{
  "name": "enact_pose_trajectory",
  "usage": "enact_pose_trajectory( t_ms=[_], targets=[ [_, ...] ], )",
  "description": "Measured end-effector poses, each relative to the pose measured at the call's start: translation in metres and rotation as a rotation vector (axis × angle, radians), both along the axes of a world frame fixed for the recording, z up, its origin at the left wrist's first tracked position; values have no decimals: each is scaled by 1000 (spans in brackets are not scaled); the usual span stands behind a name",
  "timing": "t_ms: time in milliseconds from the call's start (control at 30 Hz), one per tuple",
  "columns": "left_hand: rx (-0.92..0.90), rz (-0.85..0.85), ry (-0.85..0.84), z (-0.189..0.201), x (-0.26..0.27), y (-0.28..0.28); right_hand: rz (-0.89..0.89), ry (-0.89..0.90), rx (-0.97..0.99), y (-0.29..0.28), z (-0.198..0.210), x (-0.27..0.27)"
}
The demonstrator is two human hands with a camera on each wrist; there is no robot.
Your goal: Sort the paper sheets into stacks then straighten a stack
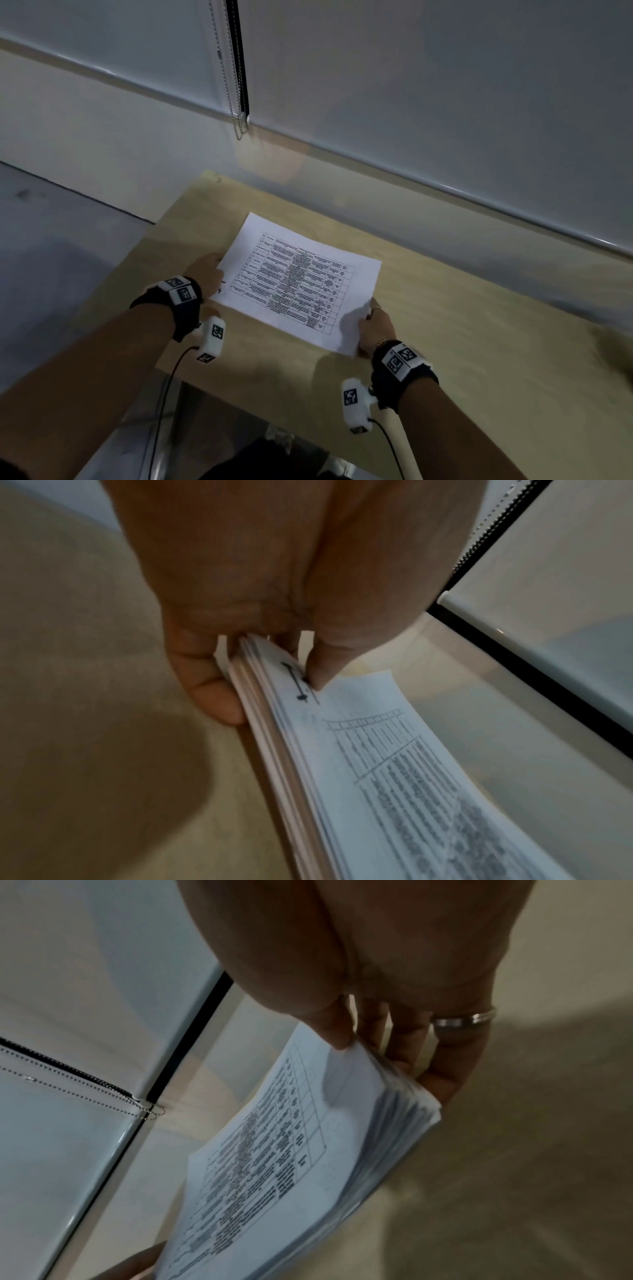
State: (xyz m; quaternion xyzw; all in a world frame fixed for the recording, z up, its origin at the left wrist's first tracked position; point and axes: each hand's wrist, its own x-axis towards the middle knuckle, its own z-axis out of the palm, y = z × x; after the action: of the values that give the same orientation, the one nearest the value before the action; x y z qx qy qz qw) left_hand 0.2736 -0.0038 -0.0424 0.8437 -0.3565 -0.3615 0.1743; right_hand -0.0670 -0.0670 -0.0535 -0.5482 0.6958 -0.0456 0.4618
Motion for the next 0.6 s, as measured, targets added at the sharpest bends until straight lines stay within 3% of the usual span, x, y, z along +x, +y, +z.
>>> enact_pose_trajectory(
  t_ms=[167, 367, 600],
  targets=[
    [-100, 155, 1, -2, 4, -7, -105, -185, 40, -4, 1, 10],
    [-147, 297, 1, -3, 18, -16, -172, -120, 40, -26, -7, 34],
    [-140, 272, -16, -16, 10, -6, -155, 17, 4, -23, -4, 23]
  ],
)
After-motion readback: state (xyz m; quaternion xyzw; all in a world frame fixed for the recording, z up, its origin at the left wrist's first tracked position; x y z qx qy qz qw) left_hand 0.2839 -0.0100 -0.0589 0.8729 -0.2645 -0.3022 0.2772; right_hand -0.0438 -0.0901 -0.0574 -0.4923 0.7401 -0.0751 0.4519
